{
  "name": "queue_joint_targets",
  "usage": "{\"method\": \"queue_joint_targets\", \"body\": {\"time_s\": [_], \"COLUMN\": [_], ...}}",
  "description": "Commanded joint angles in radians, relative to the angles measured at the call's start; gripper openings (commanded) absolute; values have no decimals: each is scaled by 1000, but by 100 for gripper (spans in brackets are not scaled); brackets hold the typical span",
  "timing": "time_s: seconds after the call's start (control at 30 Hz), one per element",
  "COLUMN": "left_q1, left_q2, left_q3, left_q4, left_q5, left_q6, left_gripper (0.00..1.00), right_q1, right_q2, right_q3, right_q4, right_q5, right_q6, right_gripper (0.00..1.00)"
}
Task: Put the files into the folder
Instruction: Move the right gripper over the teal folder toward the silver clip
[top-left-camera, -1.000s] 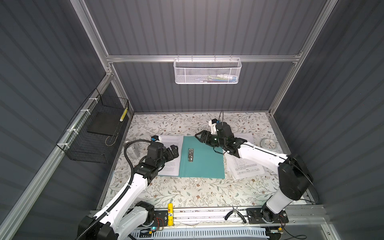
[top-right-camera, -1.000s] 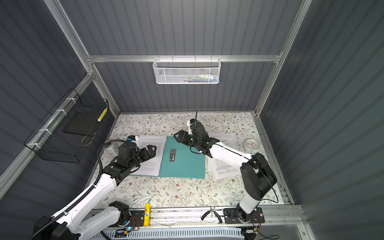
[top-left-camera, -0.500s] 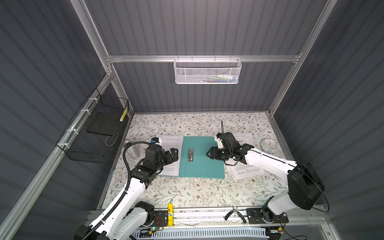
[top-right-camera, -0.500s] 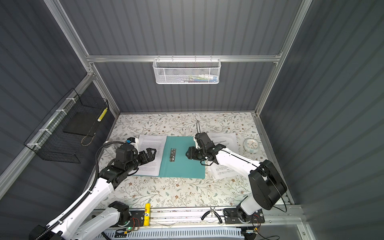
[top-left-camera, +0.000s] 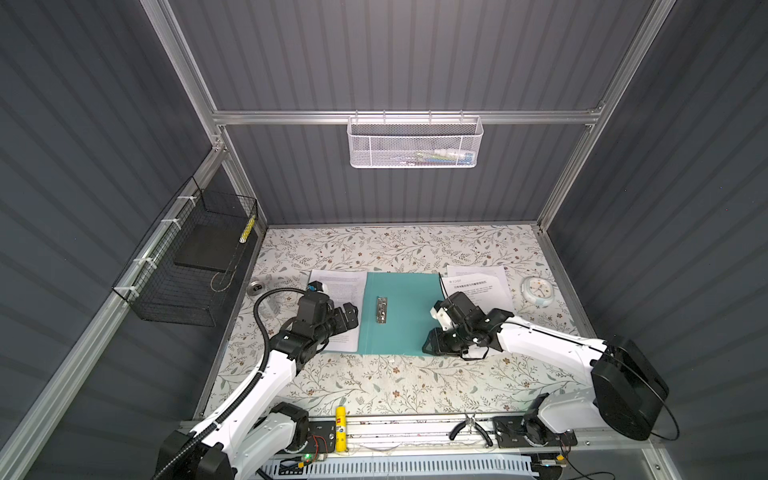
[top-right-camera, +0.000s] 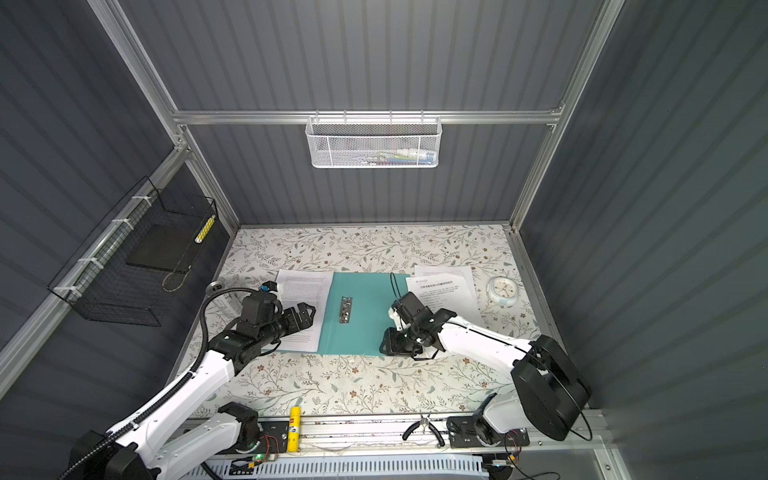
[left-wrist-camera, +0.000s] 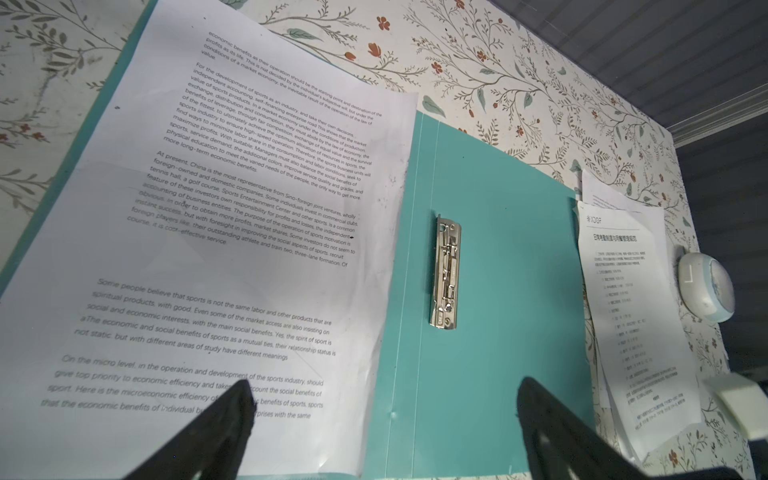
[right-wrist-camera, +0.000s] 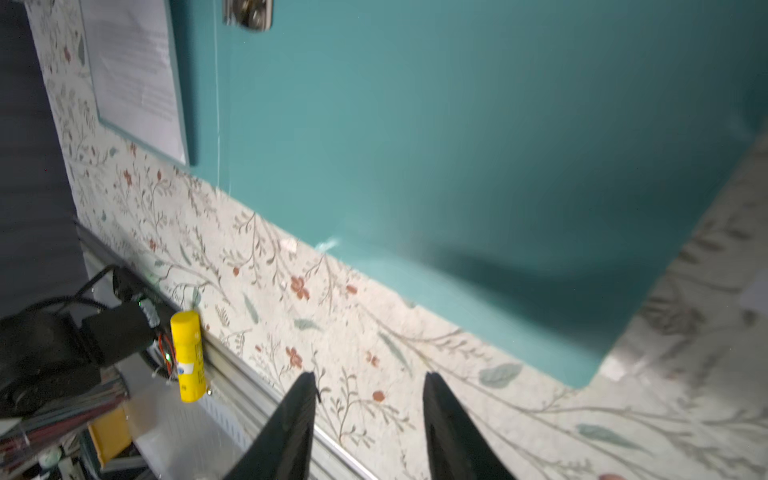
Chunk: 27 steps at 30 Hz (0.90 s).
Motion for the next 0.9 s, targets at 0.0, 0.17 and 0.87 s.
{"method": "queue_joint_targets", "body": {"time_s": [0.0, 0.17, 0.87], "left_q1": [6, 6, 6], "left_q2": [1, 0, -1], "left_q3": [0, -1, -10], "left_q4": [6, 12, 26], "left_q5": [8, -2, -8], "left_q6": [6, -3, -8], "left_gripper": [99, 99, 99], "right_q1": [43, 86, 86], "right_q2": [-10, 52, 247], "right_q3": [12, 19, 22], "right_q4": [-82, -91, 13], "right_q5": [-26, 0, 173], "right_q6": [-3, -4, 51], "right_gripper": [46, 46, 43]}}
